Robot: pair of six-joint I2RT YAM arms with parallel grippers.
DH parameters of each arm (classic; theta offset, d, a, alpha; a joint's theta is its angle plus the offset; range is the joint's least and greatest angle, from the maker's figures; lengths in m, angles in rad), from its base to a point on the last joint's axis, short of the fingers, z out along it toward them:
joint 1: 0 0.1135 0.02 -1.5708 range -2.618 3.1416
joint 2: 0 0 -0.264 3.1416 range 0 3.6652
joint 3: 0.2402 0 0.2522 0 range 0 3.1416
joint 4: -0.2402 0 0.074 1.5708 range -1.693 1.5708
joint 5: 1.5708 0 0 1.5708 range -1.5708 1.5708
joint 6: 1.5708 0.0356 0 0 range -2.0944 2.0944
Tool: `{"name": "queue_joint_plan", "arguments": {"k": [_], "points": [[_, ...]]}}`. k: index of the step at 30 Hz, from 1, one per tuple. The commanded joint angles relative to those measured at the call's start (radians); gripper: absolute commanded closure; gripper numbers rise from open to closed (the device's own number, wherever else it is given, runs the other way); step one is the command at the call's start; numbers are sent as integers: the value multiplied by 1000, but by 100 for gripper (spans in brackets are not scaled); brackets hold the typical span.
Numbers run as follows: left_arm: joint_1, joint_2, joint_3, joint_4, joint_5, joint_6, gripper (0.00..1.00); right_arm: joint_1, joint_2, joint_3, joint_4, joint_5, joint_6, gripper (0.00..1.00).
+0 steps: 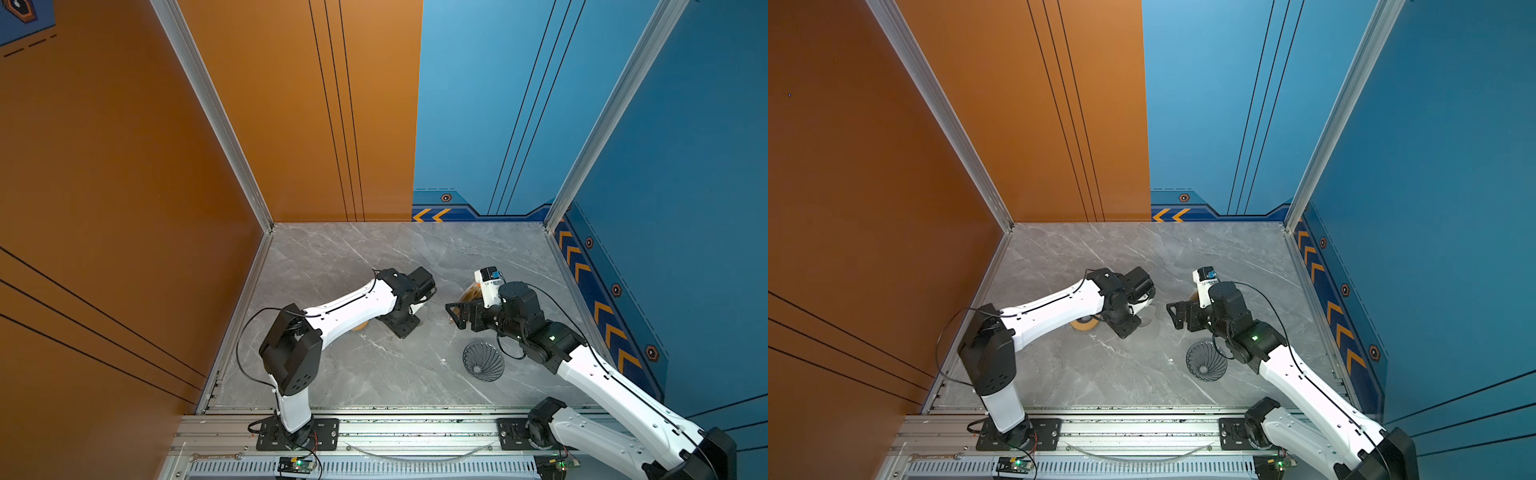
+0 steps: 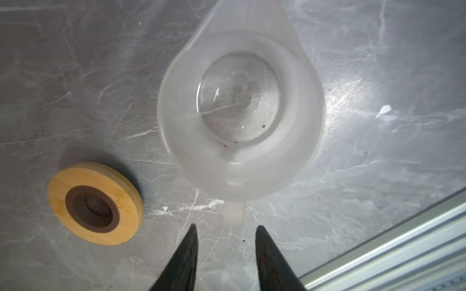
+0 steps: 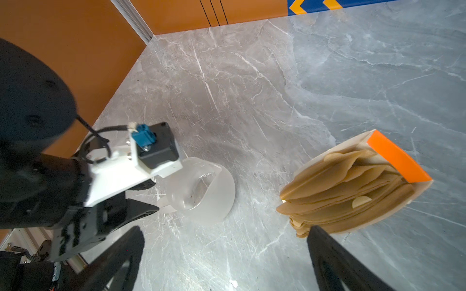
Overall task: Place the coffee filter in the dripper
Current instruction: 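Lower the pitcher beside the bamboo base and open the left gripper, then raise the open left gripper and move it to the bamboo base edge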
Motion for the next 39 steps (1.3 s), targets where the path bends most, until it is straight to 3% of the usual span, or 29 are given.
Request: {"name": "queue_joint_plan", "arguments": {"k": [1, 10, 15, 23, 28, 33, 39], "points": [[23, -65, -19, -17, 35, -35, 59, 2, -20, 41, -53, 17, 20, 0], [65, -181, -125, 81, 56, -160, 58, 21, -39, 98, -111, 84, 96, 0], [137, -302, -229, 188, 121, -246, 58, 60, -56, 101, -128, 129, 138, 0], [399, -526, -505, 437, 336, -424, 53, 192, -56, 92, -165, 260, 179, 0], [582, -584, -636, 558, 475, -542, 52, 238, -27, 86, -142, 261, 186, 0], [777, -580, -754, 716, 663, -630, 52, 267, 21, 93, -104, 232, 170, 0], [892, -518, -837, 817, 688, -648, 51, 291, 80, 102, -82, 219, 146, 0]]}}
